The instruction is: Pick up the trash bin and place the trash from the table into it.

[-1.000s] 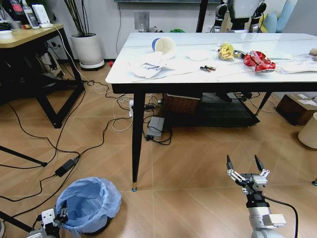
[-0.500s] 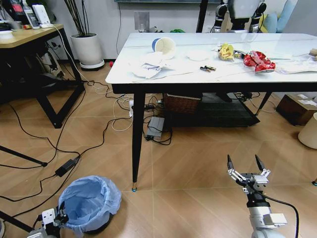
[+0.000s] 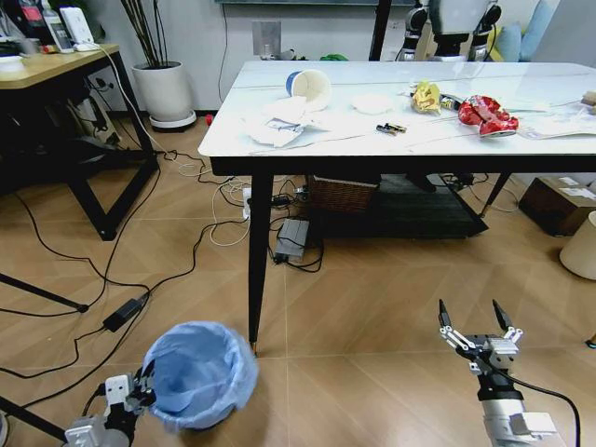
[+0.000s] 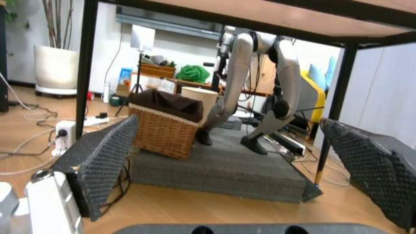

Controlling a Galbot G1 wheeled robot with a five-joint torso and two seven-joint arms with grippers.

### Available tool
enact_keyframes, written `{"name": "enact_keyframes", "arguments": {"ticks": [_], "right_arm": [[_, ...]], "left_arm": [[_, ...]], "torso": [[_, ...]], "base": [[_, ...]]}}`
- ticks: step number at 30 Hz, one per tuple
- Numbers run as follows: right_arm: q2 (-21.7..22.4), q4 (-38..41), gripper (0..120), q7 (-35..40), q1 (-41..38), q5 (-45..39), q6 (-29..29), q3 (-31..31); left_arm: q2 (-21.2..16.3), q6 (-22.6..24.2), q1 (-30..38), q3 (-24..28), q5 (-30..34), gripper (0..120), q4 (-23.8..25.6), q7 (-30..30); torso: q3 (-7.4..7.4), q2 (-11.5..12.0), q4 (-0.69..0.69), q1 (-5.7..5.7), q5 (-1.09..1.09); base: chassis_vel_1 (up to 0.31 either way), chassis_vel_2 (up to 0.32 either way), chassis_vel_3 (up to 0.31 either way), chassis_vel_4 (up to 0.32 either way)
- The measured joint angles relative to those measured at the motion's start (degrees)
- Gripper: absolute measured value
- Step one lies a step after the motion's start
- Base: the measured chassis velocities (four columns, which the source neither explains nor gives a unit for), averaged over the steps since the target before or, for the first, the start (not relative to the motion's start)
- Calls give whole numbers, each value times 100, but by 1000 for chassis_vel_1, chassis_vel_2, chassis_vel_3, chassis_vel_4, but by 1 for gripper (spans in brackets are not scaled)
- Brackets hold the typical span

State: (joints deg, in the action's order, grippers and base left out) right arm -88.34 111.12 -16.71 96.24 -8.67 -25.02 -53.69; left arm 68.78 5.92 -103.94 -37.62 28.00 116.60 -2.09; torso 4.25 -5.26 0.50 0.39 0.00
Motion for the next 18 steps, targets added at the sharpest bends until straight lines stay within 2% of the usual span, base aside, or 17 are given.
{"name": "enact_keyframes", "arguments": {"ticks": [7, 13, 18], "right_arm": [[59, 96, 100, -2, 154, 29, -3, -108], [49, 167, 100, -6, 228, 87, -2, -142], [30, 210, 100, -9, 298, 154, -12, -160]], "left_arm": [[-84, 75, 76, 400, -41, 1, 356, 230], [-129, 65, 53, 445, -103, 1, 406, 533], [-179, 162, -77, 442, 27, 1, 691, 1026]], "torso": [[0, -1, 1, 0, 0], [0, -1, 0, 0, 0], [0, -1, 0, 0, 1]], "base": [[0, 0, 0, 0], [0, 0, 0, 0], [0, 0, 0, 0]]}}
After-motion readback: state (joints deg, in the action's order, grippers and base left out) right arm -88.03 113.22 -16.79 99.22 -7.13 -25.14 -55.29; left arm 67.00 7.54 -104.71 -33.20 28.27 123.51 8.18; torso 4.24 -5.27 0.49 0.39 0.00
